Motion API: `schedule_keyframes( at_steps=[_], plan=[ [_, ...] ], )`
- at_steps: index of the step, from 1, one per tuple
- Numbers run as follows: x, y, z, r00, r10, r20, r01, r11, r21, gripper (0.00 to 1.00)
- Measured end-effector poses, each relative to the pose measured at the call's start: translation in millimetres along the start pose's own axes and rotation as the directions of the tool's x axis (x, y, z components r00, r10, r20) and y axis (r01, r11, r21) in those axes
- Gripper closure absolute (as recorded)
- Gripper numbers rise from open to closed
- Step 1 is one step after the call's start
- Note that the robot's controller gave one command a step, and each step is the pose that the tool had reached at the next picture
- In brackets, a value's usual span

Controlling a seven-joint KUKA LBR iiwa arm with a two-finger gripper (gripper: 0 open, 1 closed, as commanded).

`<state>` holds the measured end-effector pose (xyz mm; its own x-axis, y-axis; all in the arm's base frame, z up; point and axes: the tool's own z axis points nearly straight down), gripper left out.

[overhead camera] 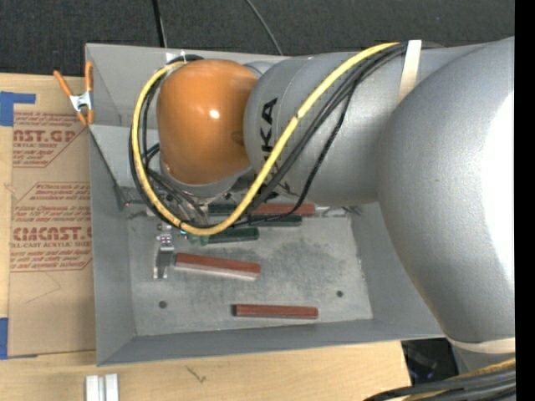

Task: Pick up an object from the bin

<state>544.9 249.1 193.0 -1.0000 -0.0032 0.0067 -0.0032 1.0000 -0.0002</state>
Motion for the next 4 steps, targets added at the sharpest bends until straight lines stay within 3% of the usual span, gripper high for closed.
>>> schedule_keyframes(
  at_steps=[1,2,3,4],
  plan=[
    [-2.2,-1.3,-4.9,1.000,0.002,0.008,-0.002,1.000,-0.002,0.00],
    [17.9,-40.7,65.6,0.997,0.082,0.010,-0.082,0.997,-0.003,0.00],
    [41.3,-63.9,77.5,0.996,0.092,0.000,-0.092,0.996,0.002,0.00],
    [14.6,-108.2,58.7,0.990,0.137,0.007,-0.137,0.991,-0.002,0.00]
  ],
)
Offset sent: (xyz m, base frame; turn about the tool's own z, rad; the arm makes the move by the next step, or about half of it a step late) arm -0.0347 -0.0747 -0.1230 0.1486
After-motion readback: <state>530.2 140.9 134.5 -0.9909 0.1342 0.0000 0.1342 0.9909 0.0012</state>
